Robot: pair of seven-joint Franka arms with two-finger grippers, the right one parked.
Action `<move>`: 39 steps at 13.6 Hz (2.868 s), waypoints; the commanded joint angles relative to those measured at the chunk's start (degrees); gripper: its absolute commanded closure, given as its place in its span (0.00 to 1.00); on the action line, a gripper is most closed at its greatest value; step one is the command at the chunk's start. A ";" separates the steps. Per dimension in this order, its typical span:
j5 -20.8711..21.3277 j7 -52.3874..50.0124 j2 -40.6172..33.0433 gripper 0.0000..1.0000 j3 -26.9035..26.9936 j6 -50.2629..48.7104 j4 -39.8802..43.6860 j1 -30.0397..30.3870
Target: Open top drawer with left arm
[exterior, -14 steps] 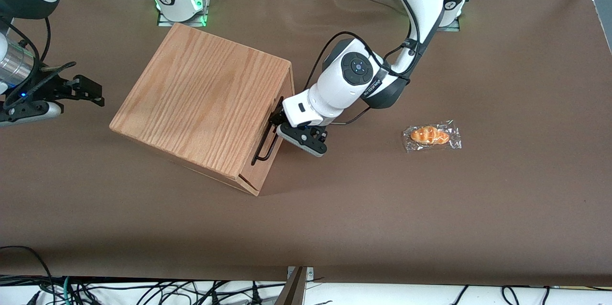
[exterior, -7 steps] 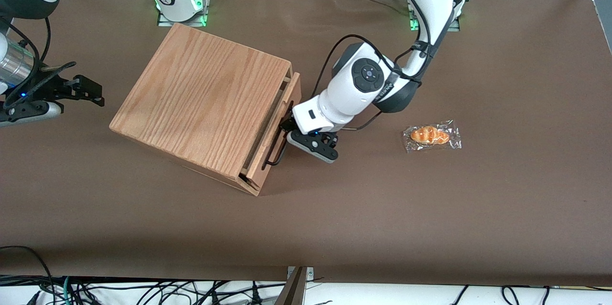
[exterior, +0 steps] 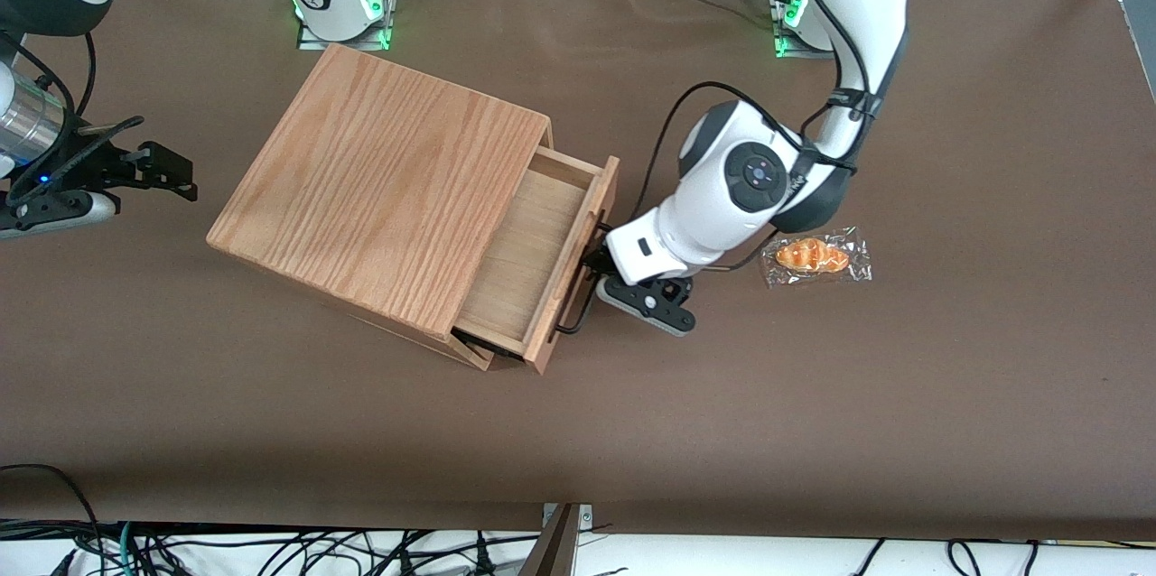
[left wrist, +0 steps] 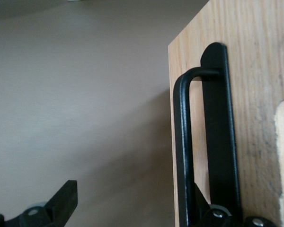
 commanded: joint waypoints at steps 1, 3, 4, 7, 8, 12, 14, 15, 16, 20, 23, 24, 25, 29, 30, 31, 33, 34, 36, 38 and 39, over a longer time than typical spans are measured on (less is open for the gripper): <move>2.43 3.09 0.65 0.00 0.58 -0.20 0.60 2.27; 2.43 4.23 0.56 0.00 0.58 -1.51 0.69 2.98; 2.43 4.76 0.48 0.00 0.58 -1.78 0.69 3.33; 2.43 6.60 -0.14 0.00 0.58 -4.07 0.87 4.65; 2.43 6.70 -0.23 0.00 0.49 -4.07 0.78 4.65; 1.38 6.61 -0.23 0.00 -0.21 -4.16 0.60 4.39; -0.45 6.61 -0.49 0.00 -2.49 -5.38 1.04 5.00; -2.38 6.61 -1.36 0.00 -2.58 -5.73 0.95 5.09; -4.14 6.61 -1.98 0.00 -2.58 -6.61 1.13 5.53; -10.91 6.70 -4.18 0.00 -2.67 -9.87 1.48 6.94; -11.28 6.52 -7.60 0.00 -2.32 -15.64 1.48 9.47; -11.10 6.61 -8.13 0.00 -2.41 -18.71 1.66 11.58; -11.02 6.70 -9.36 0.00 -2.23 -21.97 1.83 13.42; -2.36 6.78 -15.68 0.00 -2.06 -36.73 1.75 19.41; 2.91 6.70 -17.35 0.00 -2.06 -39.72 1.74 19.42; 8.18 6.61 -18.93 0.00 -2.23 -42.19 1.31 19.33; 14.19 6.78 -21.22 0.00 -1.97 -47.37 1.21 19.51; 15.25 7.05 -22.10 0.00 -1.71 -48.44 1.39 20.55; 15.44 6.87 -23.60 0.00 -1.79 -49.59 1.57 22.93; 15.79 6.26 -26.40 0.00 -1.62 -47.59 -0.18 23.90; 15.70 6.17 -27.46 0.00 -1.62 -45.22 -1.76 24.25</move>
